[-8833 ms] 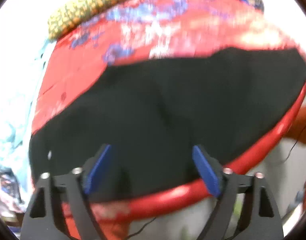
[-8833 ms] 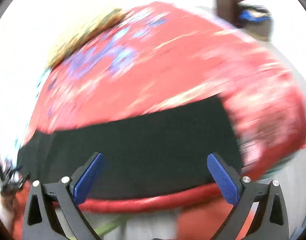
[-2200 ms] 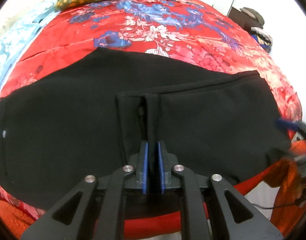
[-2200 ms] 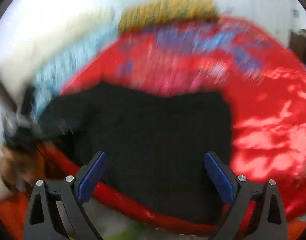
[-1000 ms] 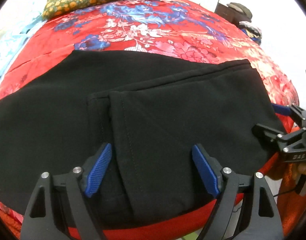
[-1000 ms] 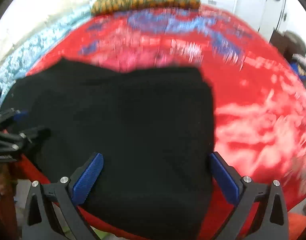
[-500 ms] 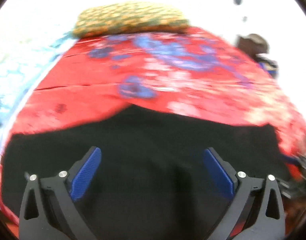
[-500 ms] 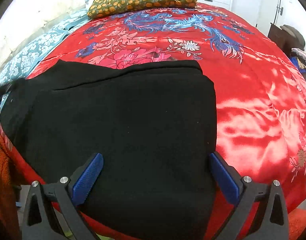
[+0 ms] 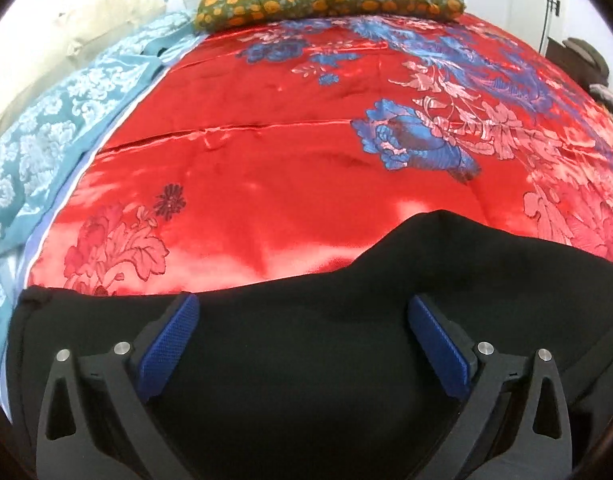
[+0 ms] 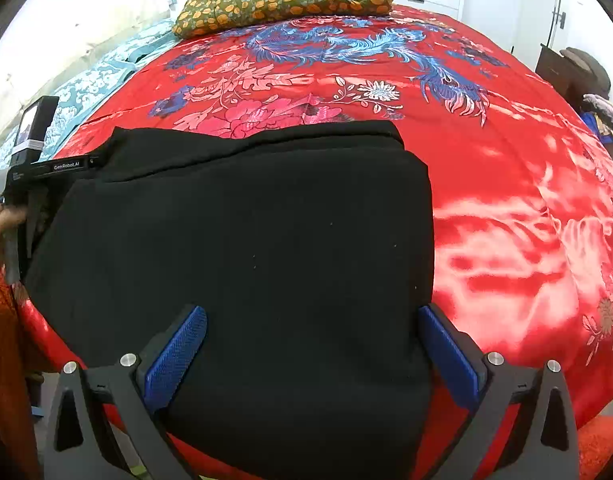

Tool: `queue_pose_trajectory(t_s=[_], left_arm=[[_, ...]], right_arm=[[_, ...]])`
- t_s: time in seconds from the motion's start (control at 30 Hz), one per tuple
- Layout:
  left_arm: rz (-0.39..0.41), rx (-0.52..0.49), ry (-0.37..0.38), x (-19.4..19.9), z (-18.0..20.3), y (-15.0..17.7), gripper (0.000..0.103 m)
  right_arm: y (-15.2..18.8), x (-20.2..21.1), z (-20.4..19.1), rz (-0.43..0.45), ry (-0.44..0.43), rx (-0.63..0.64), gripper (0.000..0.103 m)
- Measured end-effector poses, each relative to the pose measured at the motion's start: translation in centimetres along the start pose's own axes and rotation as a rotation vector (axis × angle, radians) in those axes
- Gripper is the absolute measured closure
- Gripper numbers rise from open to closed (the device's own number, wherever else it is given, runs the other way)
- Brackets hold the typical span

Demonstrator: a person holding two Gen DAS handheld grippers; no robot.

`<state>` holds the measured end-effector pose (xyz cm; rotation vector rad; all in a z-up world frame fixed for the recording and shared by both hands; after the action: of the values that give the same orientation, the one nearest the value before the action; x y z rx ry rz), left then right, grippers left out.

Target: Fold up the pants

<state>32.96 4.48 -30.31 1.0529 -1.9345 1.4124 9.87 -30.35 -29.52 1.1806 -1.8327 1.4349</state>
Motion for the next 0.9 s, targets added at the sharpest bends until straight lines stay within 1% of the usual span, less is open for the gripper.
queue_pose_trajectory(t_s=[0.37, 0.57, 0.7, 0.9], left_arm=[[0.000, 0.001, -0.001, 0.44, -0.16, 0.30, 0.000], [0.000, 0.000, -0.001, 0.46, -0.18, 0.33, 0.000], [-0.001, 0.001, -0.001, 0.47, -0.19, 0.34, 0.000], [0.000, 0.001, -0.001, 0.47, -0.18, 0.34, 0.000]], right_arm=[[-0.18, -0.07, 0.16, -0.007, 0.004, -0.022, 0.000], [-0.36, -0.29, 0.27, -0.047, 0.002, -0.033, 0.000], [-0.46, -0.42, 0.30, -0.045, 0.015, -0.044, 0.000], [-0.47, -0.38, 0.36, -0.045, 0.006, -0.041, 0.000]])
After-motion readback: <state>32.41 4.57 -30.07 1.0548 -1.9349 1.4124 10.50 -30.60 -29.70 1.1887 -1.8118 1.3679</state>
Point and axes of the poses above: each gripper's, at about its wrist camera, not at the fingertips, and x roughly against the way its jaws point, z to its right, y to its underside, the point moved 8 cm from there along -x, roughly the way its jaws point, and after that the axes turned 15 degrees about -y, right-handed, at the moved point
